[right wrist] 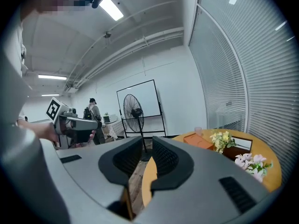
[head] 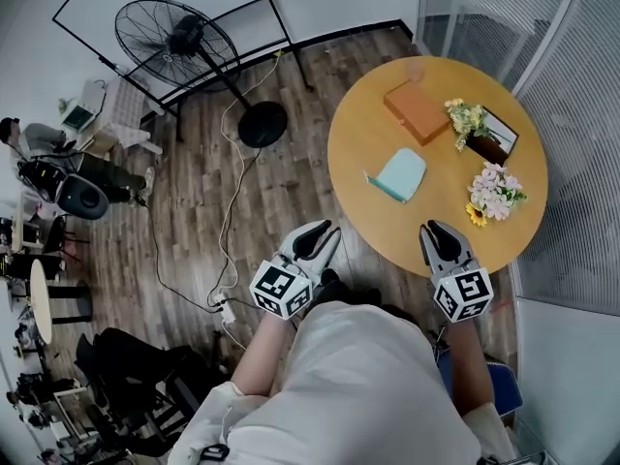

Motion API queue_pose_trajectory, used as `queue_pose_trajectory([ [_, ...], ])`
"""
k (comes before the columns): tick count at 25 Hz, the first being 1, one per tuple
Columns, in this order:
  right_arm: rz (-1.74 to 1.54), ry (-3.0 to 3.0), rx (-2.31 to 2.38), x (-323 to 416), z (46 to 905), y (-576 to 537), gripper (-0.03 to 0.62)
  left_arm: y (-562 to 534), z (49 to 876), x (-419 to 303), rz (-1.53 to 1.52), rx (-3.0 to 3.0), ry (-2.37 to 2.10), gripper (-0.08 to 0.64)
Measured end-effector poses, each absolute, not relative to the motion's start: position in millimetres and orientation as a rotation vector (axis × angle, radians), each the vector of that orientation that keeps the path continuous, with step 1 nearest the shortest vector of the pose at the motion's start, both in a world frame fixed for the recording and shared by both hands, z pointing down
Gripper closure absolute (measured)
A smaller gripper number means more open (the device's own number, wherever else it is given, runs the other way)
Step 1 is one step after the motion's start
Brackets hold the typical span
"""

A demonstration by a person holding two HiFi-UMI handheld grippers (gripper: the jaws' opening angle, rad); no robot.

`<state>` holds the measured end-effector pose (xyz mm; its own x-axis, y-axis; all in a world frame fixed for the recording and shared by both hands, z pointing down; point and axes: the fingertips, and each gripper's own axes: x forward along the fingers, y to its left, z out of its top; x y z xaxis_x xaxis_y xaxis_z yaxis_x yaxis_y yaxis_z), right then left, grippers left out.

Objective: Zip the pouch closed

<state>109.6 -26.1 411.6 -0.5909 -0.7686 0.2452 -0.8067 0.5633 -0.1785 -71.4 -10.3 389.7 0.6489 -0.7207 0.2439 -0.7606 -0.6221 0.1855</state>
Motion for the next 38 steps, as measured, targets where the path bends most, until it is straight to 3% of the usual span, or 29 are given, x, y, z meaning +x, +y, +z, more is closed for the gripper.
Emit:
queue_pose_trajectory([
  [22,0.470,-2.438,1.520,50,440,-126,0.528,-149,429,-121,0.320,2.684,-0.805,0.480],
  [38,0.631,-2.225,1.693,35,515,-192,0.528,-239,511,-94,0.522,2.761,-0.360,0.480],
])
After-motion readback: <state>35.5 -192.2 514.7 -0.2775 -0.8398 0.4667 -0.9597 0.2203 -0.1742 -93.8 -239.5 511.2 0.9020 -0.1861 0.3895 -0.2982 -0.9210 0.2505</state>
